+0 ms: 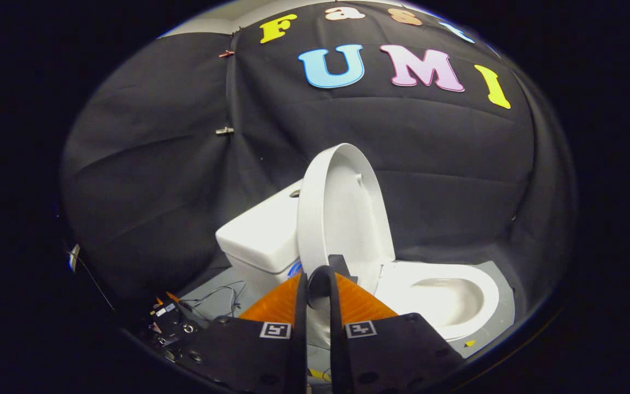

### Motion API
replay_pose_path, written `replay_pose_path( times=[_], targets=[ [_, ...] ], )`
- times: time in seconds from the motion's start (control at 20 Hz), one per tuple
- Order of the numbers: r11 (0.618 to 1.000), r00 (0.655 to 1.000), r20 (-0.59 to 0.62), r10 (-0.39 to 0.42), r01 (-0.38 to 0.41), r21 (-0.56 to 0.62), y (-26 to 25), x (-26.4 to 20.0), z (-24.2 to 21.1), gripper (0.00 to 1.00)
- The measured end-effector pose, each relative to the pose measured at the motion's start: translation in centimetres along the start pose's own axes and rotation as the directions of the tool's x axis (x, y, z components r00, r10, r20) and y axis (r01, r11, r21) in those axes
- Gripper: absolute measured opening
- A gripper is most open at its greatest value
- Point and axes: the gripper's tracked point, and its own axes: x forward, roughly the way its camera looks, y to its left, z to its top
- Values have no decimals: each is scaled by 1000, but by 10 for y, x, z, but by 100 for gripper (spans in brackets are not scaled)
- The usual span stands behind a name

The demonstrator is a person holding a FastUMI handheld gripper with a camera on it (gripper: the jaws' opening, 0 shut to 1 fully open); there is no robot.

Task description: Open the toilet lid.

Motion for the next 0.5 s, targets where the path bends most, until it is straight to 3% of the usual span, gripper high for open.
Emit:
replay_pose_path(
  times=[0.15,0.4,0.5],
  targets=[
    [1000,1000,14,11,-11,-9,3,-8,5,21],
    [1000,997,70,30,-30,6,10,-19,21,99],
    [1000,994,101,28,-27,-5,10,-31,33,99]
  ],
)
